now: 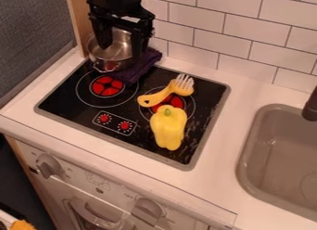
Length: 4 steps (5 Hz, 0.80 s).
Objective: Pick up the yellow brush and place it at the lower left of the left burner
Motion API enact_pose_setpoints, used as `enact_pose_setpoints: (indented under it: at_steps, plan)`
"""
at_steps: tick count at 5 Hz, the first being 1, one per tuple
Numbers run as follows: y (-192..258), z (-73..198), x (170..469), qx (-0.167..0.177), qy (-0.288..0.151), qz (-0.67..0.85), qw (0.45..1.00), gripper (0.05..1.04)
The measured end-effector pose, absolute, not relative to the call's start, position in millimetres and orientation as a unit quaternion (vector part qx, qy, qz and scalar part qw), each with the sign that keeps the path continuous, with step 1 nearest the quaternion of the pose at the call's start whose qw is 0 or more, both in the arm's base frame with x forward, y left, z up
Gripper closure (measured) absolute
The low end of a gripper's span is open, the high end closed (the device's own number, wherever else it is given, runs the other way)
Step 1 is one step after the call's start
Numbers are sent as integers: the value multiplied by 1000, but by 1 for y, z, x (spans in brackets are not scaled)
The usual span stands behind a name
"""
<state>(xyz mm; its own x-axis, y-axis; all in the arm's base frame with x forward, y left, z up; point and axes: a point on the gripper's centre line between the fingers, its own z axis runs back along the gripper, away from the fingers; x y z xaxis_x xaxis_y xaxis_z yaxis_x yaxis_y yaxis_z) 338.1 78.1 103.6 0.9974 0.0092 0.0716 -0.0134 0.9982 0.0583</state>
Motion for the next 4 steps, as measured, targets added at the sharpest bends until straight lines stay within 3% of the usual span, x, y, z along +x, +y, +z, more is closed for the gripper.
enact_pose_setpoints:
  at_steps: [1, 4]
  plan:
    - [77, 92, 339, 26, -22, 4, 999, 83]
    - [2, 40, 366, 48, 1, -108, 993, 83]
